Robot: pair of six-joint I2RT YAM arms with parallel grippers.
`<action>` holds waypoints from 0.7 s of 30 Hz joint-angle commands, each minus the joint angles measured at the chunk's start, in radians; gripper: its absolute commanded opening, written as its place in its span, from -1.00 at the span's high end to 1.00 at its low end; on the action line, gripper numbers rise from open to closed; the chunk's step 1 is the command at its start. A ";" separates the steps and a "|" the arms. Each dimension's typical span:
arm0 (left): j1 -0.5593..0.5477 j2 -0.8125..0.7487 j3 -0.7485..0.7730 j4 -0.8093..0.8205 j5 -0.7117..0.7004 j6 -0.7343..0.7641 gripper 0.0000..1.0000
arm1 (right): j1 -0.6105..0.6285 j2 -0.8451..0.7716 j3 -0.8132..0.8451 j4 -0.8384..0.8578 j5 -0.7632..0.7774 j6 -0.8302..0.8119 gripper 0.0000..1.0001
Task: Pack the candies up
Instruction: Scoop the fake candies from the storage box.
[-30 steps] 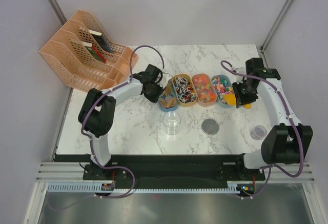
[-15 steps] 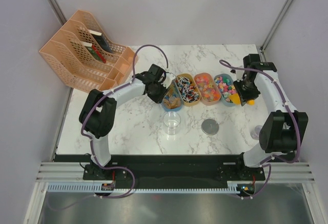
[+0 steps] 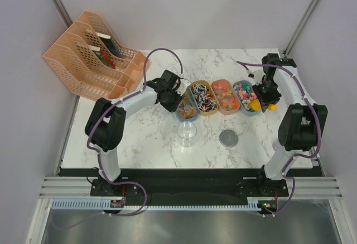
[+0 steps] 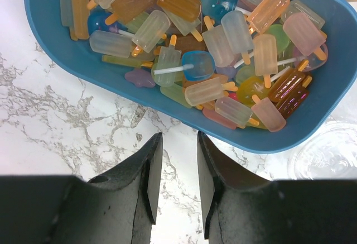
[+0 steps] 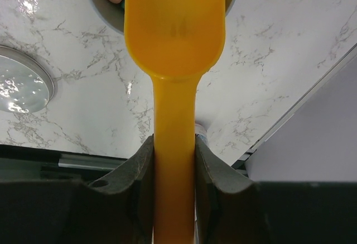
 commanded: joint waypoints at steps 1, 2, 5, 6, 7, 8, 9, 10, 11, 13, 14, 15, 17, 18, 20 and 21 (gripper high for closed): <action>-0.003 -0.037 0.003 0.052 -0.020 -0.007 0.23 | -0.002 0.053 0.050 -0.037 -0.026 -0.025 1.00; -0.002 -0.034 0.005 0.052 -0.022 -0.005 0.23 | -0.002 0.062 0.058 -0.039 -0.029 -0.025 1.00; 0.001 -0.031 0.008 0.052 -0.026 -0.005 0.23 | -0.001 0.093 0.067 -0.042 -0.035 -0.027 1.00; 0.001 -0.027 0.009 0.053 -0.028 -0.005 0.23 | -0.001 0.100 0.073 -0.041 -0.038 -0.027 1.00; 0.001 -0.024 0.014 0.052 -0.030 -0.005 0.23 | 0.001 0.116 0.077 -0.041 -0.041 -0.027 1.00; 0.003 -0.021 0.018 0.053 -0.033 -0.005 0.23 | -0.001 0.125 0.089 -0.041 -0.042 -0.027 1.00; 0.003 -0.016 0.022 0.052 -0.033 -0.005 0.23 | -0.001 0.143 0.096 -0.041 -0.044 -0.027 1.00; 0.003 -0.011 0.029 0.053 -0.034 -0.005 0.23 | 0.001 0.151 0.104 -0.041 -0.045 -0.027 1.00; 0.003 -0.008 0.032 0.053 -0.034 -0.007 0.23 | 0.002 0.162 0.122 -0.039 -0.047 -0.027 1.00; 0.003 0.002 0.043 0.053 -0.037 -0.007 0.23 | 0.002 0.189 0.144 -0.041 -0.050 -0.028 1.00; 0.003 0.003 0.046 0.052 -0.042 -0.005 0.23 | 0.004 0.200 0.167 -0.041 -0.049 -0.030 1.00; 0.004 0.007 0.049 0.052 -0.045 -0.004 0.23 | 0.004 0.212 0.179 -0.045 -0.052 -0.031 1.00; 0.004 0.015 0.054 0.052 -0.048 -0.002 0.23 | 0.007 0.243 0.211 -0.050 -0.053 -0.036 1.00; 0.004 0.015 0.055 0.050 -0.049 -0.004 0.23 | 0.008 0.264 0.222 -0.053 -0.053 -0.036 1.00; 0.006 0.021 0.058 0.049 -0.056 -0.002 0.23 | 0.010 0.283 0.251 -0.056 -0.058 -0.037 1.00; 0.006 0.022 0.061 0.047 -0.056 -0.002 0.23 | 0.011 0.301 0.261 -0.057 -0.059 -0.039 1.00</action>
